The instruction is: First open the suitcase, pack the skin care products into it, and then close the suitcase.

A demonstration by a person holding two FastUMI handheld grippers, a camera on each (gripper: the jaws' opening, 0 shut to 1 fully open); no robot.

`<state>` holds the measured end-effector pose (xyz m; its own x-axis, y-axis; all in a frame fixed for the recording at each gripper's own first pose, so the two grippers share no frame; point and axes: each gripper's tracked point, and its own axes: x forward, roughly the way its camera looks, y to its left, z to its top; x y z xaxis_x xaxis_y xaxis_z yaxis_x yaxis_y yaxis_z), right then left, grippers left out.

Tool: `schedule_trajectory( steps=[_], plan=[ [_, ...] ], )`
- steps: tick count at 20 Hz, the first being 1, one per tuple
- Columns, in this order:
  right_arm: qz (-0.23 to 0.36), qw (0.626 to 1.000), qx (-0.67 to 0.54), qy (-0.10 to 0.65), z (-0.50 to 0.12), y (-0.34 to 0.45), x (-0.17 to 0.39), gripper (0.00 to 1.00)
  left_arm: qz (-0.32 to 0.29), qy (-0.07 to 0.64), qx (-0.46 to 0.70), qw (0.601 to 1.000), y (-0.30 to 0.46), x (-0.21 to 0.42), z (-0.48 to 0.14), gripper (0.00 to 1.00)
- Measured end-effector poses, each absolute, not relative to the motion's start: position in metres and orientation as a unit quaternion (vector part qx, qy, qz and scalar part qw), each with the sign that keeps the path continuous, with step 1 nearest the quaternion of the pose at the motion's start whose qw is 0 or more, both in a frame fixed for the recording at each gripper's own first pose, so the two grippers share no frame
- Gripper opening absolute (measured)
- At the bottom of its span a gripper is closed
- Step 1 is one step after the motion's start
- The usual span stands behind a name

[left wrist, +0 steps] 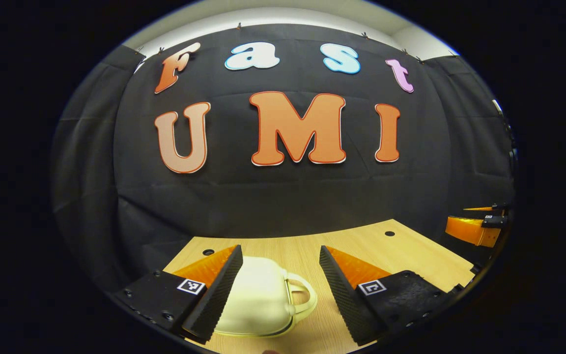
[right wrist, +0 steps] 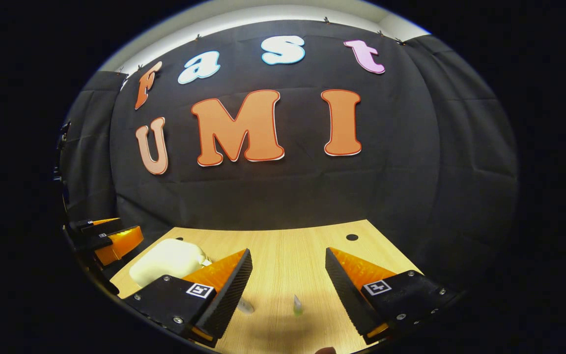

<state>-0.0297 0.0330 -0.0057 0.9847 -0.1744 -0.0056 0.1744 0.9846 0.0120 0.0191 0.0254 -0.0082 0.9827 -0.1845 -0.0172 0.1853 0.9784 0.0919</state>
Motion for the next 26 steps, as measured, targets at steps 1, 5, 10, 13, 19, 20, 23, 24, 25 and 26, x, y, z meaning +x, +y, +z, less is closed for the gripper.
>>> schedule_trajectory(
  steps=[1,5,10,13,19,20,23,24,25,26],
  plan=[
    [-0.09,0.996,0.008,0.003,-0.007,0.032,-0.03,0.95,-0.091,0.007,0.054,0.994,0.026,0.021,-0.012,0.97],
    [-0.093,0.996,0.011,0.012,-0.015,0.03,-0.031,0.95,-0.082,0.015,0.097,0.992,0.027,0.026,-0.024,0.97],
    [-0.105,0.994,0.013,0.02,-0.023,0.015,-0.032,0.95,-0.088,0.043,0.167,0.981,0.02,0.037,-0.057,0.99],
    [-0.117,0.992,0.023,0.032,-0.033,0.003,-0.031,0.95,-0.108,0.078,0.214,0.968,0.009,0.044,-0.088,0.99],
    [-0.148,0.987,0.033,0.055,-0.049,-0.03,-0.036,0.95,-0.159,0.12,0.302,0.932,-0.018,0.058,-0.139,0.99],
    [-0.153,0.986,0.036,0.057,-0.05,-0.036,-0.038,0.95,-0.17,0.129,0.315,0.925,-0.02,0.06,-0.149,0.99],
    [-0.167,0.983,0.045,0.066,-0.057,-0.05,-0.042,0.95,-0.19,0.14,0.392,0.889,-0.029,0.062,-0.171,0.99],
    [-0.17,0.982,0.047,0.069,-0.06,-0.054,-0.042,0.95,-0.196,0.14,0.421,0.875,-0.03,0.062,-0.178,0.98],
    [-0.173,0.981,0.049,0.072,-0.061,-0.059,-0.043,0.95,-0.209,0.146,0.44,0.861,-0.034,0.063,-0.187,0.99],
    [-0.176,0.98,0.051,0.074,-0.064,-0.064,-0.044,0.95,-0.224,0.161,0.455,0.846,-0.038,0.061,-0.199,0.99]
  ],
)
